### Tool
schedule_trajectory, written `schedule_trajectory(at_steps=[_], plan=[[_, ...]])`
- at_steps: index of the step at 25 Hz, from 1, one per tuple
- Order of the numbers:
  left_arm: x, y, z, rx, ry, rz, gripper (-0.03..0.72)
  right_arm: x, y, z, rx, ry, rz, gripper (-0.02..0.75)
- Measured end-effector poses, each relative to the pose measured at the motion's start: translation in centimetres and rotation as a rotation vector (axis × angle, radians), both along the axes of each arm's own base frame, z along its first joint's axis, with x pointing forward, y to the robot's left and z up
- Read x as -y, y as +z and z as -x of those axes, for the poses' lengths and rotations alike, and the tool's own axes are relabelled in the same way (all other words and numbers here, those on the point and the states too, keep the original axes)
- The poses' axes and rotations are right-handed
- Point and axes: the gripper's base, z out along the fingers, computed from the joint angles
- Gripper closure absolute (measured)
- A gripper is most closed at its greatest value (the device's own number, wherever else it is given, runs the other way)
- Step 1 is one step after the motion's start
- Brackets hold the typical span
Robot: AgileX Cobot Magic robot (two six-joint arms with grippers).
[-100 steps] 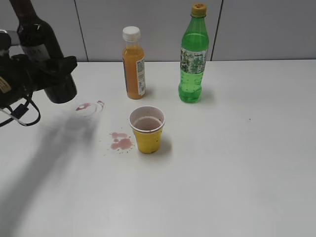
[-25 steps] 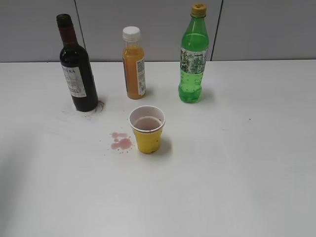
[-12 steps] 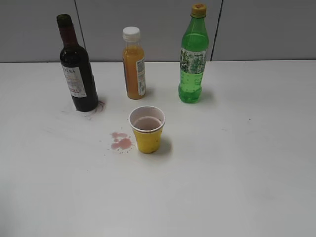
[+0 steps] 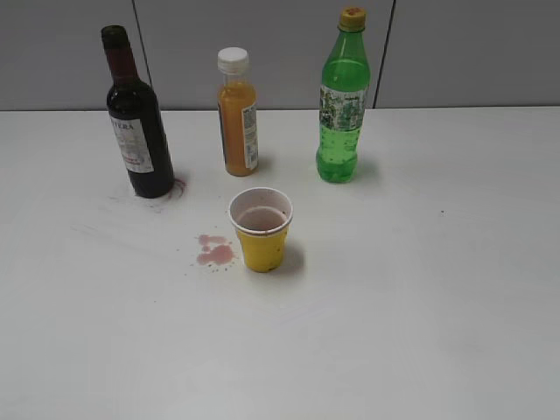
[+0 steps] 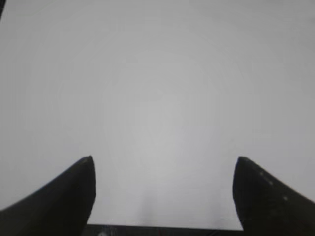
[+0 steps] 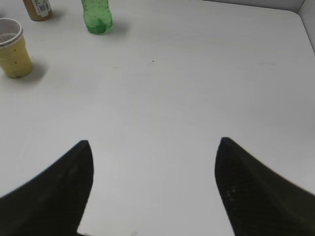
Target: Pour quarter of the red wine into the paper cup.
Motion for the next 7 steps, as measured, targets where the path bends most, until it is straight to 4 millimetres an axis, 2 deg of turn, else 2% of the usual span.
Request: schedule_trajectory(at_steps=[7], plan=[[0.1, 0.3, 3.2, 0.231, -0.002, -0.006, 0.054, 0.0, 0.0, 0.0, 0.0, 0.0, 0.0, 0.153]])
